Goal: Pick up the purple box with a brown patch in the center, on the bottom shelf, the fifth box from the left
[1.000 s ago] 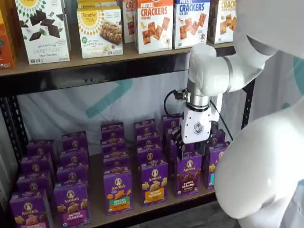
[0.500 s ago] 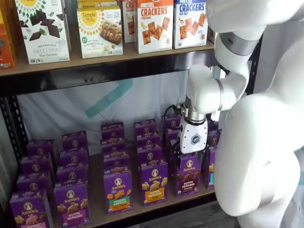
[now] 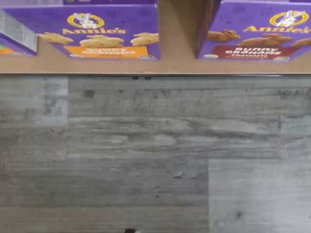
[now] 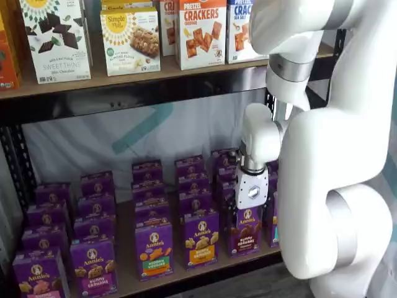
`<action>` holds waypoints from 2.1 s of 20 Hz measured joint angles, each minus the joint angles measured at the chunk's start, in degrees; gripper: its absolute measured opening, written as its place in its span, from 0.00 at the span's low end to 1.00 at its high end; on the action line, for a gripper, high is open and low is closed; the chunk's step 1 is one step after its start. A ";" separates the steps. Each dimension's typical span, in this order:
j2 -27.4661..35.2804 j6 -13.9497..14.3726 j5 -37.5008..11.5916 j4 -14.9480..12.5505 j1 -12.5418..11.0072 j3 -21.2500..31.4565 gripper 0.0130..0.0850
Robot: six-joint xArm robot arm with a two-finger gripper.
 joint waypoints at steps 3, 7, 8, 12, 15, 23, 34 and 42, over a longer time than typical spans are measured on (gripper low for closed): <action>4.39 -3.86 -1.09 3.18 -0.75 -3.15 1.00; 7.94 -8.58 -2.39 7.98 -0.76 -5.99 1.00; 8.67 -9.41 -2.47 8.99 -0.59 -6.72 1.00; 11.86 -10.78 -3.20 11.65 0.72 -9.74 1.00; 14.88 -10.45 -3.24 12.28 1.64 -12.56 1.00; 21.13 -7.30 -2.48 8.66 1.18 -19.83 1.00; 27.61 -4.49 1.10 2.34 -2.27 -30.03 1.00; 29.43 -5.90 3.37 1.51 -4.50 -33.77 1.00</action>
